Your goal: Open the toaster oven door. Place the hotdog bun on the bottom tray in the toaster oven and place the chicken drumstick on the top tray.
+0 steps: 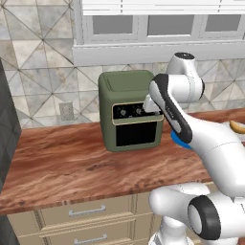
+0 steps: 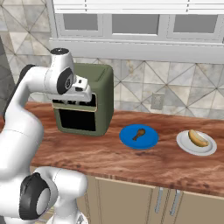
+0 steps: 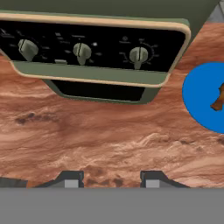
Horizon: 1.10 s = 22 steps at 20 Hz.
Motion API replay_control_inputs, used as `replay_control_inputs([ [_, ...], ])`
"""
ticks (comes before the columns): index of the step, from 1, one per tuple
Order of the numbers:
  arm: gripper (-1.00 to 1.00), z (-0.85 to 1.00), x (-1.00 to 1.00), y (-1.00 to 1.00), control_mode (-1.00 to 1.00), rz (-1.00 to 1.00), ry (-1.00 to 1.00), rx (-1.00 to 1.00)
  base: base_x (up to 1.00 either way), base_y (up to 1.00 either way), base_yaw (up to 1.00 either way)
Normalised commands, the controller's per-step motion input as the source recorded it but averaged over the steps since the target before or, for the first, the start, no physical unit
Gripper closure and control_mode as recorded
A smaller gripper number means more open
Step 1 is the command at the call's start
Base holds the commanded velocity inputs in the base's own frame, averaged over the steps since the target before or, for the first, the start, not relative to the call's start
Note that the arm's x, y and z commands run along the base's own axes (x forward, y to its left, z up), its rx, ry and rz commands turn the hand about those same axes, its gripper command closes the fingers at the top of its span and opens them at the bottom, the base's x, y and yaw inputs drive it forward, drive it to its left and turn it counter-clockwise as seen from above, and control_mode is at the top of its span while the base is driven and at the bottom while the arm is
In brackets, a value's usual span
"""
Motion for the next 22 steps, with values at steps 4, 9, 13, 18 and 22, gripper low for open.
replay_control_inputs([
  [4,-1.0,-0.09,-0.16,0.1,-1.0,0.01,0.0,-0.06,0.0,0.0,0.0],
  [9,-1.0,-0.32,-0.06,0.24,-1.0,0.12,0.01,-0.16,0.0,0.0,0.0],
  [13,-1.0,-0.29,0.18,0.67,-1.0,0.4,0.0,-0.41,0.0,0.0,0.0],
  [18,-1.0,-0.36,0.19,0.04,-1.0,0.39,-0.17,-0.46,0.0,0.0,0.0],
  [22,-1.0,-0.22,0.06,0.37,-1.0,0.09,-0.25,-0.24,0.0,0.0,0.0],
])
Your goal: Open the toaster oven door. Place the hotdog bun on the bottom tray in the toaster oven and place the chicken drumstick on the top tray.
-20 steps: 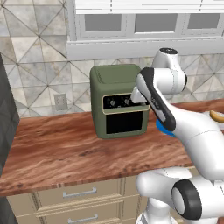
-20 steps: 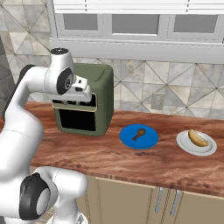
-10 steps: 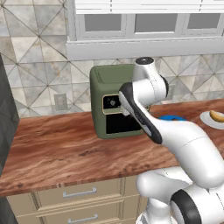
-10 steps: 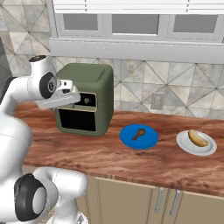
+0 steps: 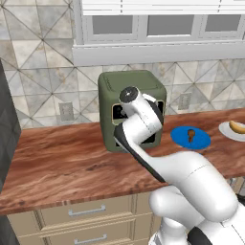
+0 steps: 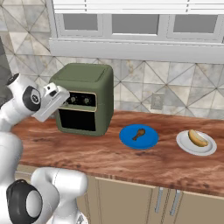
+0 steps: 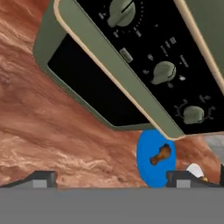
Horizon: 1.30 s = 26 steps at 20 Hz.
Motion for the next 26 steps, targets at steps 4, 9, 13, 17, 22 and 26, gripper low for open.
replay_control_inputs([
  [4,-1.0,-0.26,0.35,0.09,-1.0,-0.01,-0.14,-0.07,0.0,0.0,0.0],
  [9,-1.0,-0.15,0.48,0.15,-1.0,-0.09,-0.24,-0.1,0.0,0.0,0.0],
  [13,-1.0,-0.09,0.25,0.13,-1.0,0.0,-0.02,-0.07,0.0,0.0,0.0],
  [17,-1.0,-0.02,0.29,-0.01,-1.0,0.0,-0.04,-0.01,0.0,0.0,0.0],
  [22,-1.0,-0.11,0.37,0.0,-1.0,0.03,-0.12,-0.02,0.0,0.0,0.0],
  [26,-1.0,-0.24,0.45,0.0,-1.0,0.01,-0.23,-0.06,0.0,0.0,0.0],
])
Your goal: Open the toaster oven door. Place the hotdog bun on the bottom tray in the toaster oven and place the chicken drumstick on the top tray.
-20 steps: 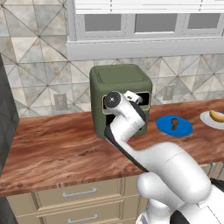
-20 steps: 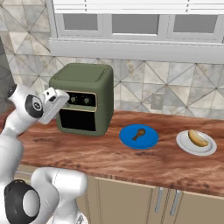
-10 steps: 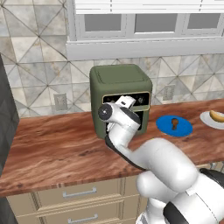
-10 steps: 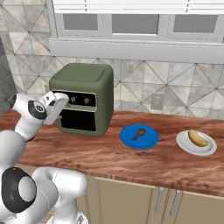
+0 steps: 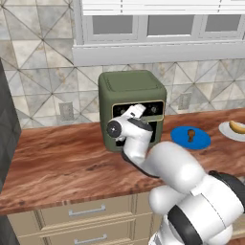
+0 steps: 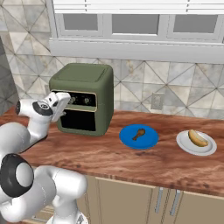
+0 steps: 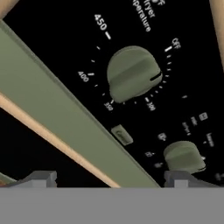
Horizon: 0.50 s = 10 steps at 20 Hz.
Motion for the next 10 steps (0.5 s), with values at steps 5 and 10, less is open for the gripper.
replay_control_inputs([
  [5,-1.0,-0.26,0.44,0.0,-1.0,0.02,-0.15,-0.03,0.0,0.0,0.0],
  [10,-1.0,-0.08,0.48,0.0,-1.0,0.01,-0.08,-0.01,0.0,0.0,0.0],
])
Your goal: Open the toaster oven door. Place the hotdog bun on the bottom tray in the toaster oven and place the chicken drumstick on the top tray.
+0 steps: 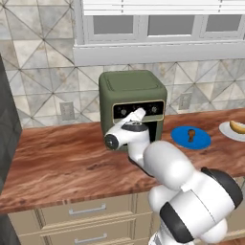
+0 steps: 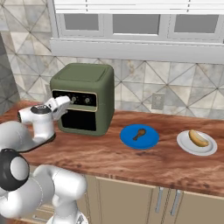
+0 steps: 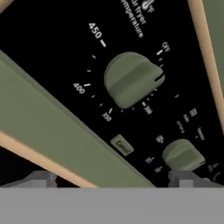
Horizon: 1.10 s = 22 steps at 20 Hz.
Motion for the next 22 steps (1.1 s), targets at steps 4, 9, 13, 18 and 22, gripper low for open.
replay_control_inputs([
  [4,-1.0,-0.31,0.37,-0.02,-1.0,0.01,-0.16,-0.08,0.0,0.0,0.0],
  [9,-1.0,-0.32,0.29,0.0,-1.0,0.0,-0.23,-0.13,0.0,0.0,0.0],
  [13,-1.0,-0.05,0.55,-0.02,-1.0,0.0,-0.27,-0.05,0.0,0.0,0.0],
  [18,-1.0,0.27,0.77,0.0,-1.0,0.0,-0.19,0.0,0.0,0.0,0.0],
  [22,1.0,0.67,0.53,0.02,-1.0,0.0,-0.02,0.0,0.0,0.0,0.0],
])
